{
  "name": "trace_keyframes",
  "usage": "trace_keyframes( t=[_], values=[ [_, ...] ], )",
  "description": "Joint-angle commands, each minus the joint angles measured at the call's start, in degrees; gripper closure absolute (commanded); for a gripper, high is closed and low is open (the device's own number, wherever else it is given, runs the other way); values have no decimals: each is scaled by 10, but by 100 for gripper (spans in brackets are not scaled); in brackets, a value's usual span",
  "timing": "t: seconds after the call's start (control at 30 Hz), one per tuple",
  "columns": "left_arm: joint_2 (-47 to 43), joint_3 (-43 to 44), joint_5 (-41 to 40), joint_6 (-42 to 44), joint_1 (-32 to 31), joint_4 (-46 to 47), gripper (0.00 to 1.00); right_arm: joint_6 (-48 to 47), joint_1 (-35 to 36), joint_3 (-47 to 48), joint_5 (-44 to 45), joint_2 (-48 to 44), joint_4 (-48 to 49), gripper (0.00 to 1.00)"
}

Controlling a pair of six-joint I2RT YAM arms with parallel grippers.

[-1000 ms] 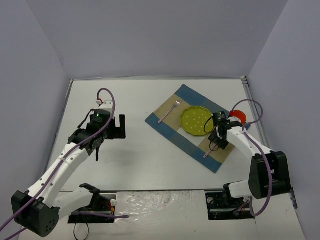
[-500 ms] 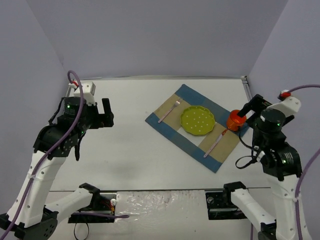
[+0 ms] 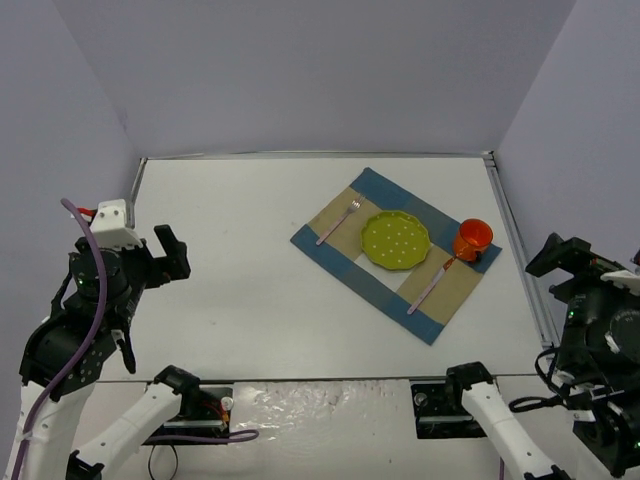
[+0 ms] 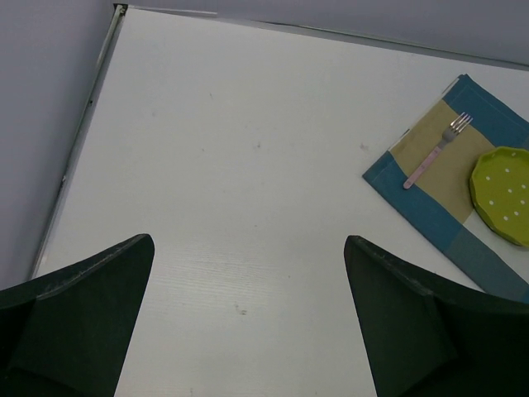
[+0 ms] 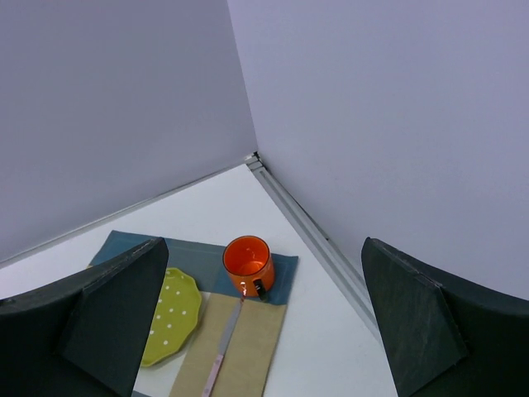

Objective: Set the dinner table for one person

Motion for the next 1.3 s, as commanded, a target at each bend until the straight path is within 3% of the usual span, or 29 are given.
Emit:
trace_keyframes(
  t=[0.0,0.2,0.63,1.27],
  values=[
    [0,13,-35,25,4,9,3,-17,21,-3,40,-40,23,0],
    [-10,-23,-9,10,4,18,3,-15,49,-30,32,-86,22,0],
    [28,-17,-4,-1,4,52,3,-11,73,-31,28,-102,21,0],
    [69,4,19,-29,4,101,3,-16,87,-34,14,-79,25,0]
  ],
)
